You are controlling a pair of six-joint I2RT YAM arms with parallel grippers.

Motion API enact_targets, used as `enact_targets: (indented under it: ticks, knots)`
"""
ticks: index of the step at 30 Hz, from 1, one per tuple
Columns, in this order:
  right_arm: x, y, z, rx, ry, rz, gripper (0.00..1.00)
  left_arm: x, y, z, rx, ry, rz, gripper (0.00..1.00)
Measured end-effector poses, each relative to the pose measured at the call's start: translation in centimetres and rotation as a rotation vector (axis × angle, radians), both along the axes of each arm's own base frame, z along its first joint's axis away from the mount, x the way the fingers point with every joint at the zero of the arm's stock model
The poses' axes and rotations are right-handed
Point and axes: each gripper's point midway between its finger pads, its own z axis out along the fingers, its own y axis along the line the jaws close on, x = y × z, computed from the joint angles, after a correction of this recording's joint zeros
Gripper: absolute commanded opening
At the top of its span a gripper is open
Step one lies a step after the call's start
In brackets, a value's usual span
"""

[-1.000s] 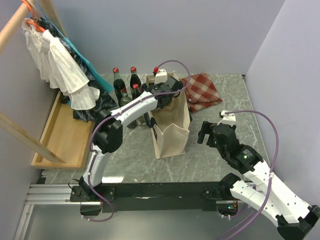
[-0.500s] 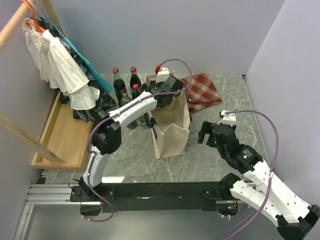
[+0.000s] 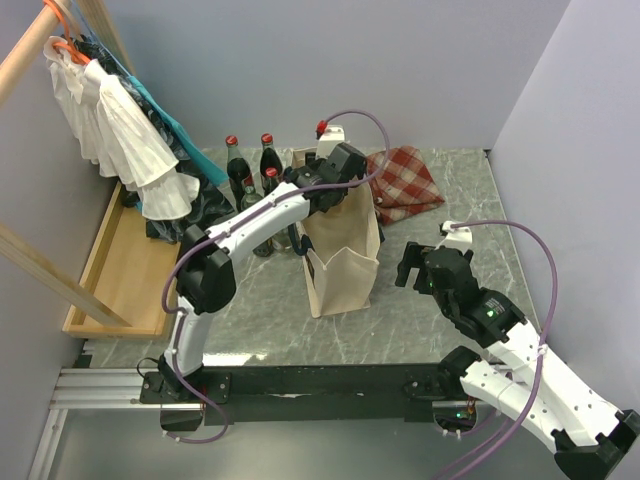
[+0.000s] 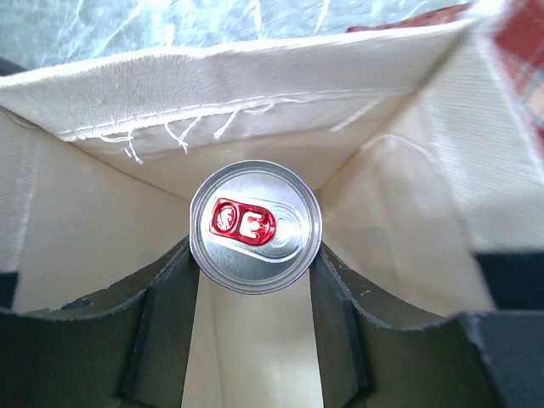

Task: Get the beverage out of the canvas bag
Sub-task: Take out the drink from the canvas bag.

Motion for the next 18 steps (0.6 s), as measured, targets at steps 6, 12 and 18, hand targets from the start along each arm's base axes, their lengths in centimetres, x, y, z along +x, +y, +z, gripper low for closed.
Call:
enact_targets:
  ticks: [6, 12, 18]
  knots:
    - [0.0, -0.2, 0.0, -0.005, -0.001, -0.006, 1.0, -0.9, -0.6, 2.4, -0.015, -0.028, -0.05, 0.01]
    - [0.0, -0.4, 0.0, -0.012, -0.005, -0.019, 1.0, -1.7, -0.7, 5.6, -0.055, -0.071, -0.089, 0.01]
    - [0.0, -0.8, 0.5, -0.005, -0.025, -0.042, 1.0, -2.1, -0.5, 7.4, -0.068, -0.094, -0.121, 0.01]
